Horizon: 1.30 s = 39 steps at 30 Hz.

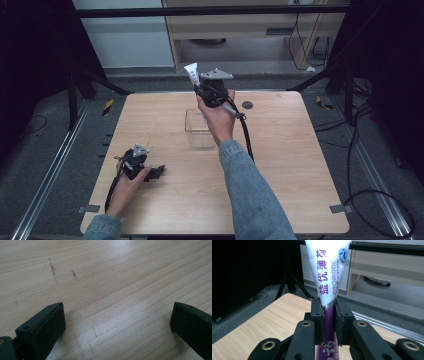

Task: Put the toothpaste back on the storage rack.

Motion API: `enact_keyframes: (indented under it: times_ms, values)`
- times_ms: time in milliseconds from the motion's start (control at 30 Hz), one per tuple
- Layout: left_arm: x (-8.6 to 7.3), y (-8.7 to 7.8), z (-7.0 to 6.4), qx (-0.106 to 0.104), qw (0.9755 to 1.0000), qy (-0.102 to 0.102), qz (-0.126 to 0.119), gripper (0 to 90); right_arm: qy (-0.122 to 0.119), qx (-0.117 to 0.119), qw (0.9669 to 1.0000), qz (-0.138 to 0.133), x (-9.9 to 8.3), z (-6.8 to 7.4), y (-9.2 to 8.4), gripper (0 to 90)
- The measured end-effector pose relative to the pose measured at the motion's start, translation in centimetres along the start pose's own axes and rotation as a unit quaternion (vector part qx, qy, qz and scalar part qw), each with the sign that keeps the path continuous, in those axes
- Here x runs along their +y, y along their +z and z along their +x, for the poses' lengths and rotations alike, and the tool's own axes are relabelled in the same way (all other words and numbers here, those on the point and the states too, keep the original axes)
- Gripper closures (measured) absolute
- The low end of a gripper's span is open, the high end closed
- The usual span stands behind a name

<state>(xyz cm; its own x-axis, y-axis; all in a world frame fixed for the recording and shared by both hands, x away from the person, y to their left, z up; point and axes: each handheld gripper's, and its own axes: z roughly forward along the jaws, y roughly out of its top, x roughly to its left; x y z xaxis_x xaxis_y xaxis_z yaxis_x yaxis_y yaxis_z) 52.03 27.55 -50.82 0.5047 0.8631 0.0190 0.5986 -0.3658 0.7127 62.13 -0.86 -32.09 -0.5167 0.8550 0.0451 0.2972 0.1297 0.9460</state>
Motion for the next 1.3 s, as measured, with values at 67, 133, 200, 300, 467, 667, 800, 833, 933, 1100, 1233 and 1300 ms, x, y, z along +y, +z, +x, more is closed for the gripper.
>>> enact_keyframes:
  times_ms: [67, 133, 200, 300, 467, 667, 800, 833, 933, 1100, 1233, 1300]
  values:
    - [0.0, 0.0, 0.0, 0.0, 1.0, 0.0, 0.0, 0.0, -0.002, -0.001, 1.0, -0.003, 0.0, 0.1, 0.4, 78.8]
    - [0.0, 0.0, 0.0, 0.0, 1.0, 0.0, 0.0, 0.0, 0.0, -0.003, 1.0, -0.004, -0.1, 0.1, 0.8, 78.8]
    - [0.0, 0.0, 0.0, 0.0, 1.0, 0.0, 0.0, 0.0, 0.004, -0.003, 1.0, -0.005, -0.3, 0.1, 1.1, 78.8]
    - [0.0, 0.0, 0.0, 0.001, 1.0, -0.001, 0.0, 0.0, 0.004, -0.001, 1.0, -0.004, -0.5, 0.3, 1.3, 78.8]
    - [0.0, 0.0, 0.0, 0.001, 1.0, -0.001, 0.0, 0.0, -0.005, -0.002, 1.0, -0.006, -0.8, 0.5, 1.6, 78.7]
    - [0.0, 0.0, 0.0, 0.001, 1.0, -0.003, 0.0, 0.0, -0.004, -0.004, 1.0, 0.004, -2.2, 0.5, 2.0, 78.6]
    - [0.0, 0.0, 0.0, 0.001, 1.0, -0.002, 0.0, 0.0, -0.009, -0.006, 0.9999, 0.009, -2.9, 0.5, 2.2, 78.6]
    - [0.0, 0.0, 0.0, 0.001, 1.0, -0.002, 0.0, 0.0, -0.008, -0.006, 0.9999, 0.011, -3.0, 0.5, 2.2, 78.6]
    - [0.0, 0.0, 0.0, 0.001, 1.0, -0.002, 0.0, 0.0, -0.009, -0.006, 0.9998, 0.015, -3.4, 0.5, 2.3, 78.5]
    - [0.0, 0.0, 0.0, 0.001, 1.0, -0.001, 0.001, 0.0, -0.01, -0.006, 0.9997, 0.021, -4.0, 0.5, 2.5, 78.5]
    - [0.0, 0.0, 0.0, 0.001, 1.0, -0.001, 0.001, 0.0, -0.013, -0.005, 0.9996, 0.024, -4.3, 0.7, 2.5, 78.6]
    - [0.0, 0.0, 0.0, 0.001, 1.0, -0.001, 0.001, 0.0, -0.013, -0.004, 0.9996, 0.026, -4.4, 0.7, 2.6, 78.5]
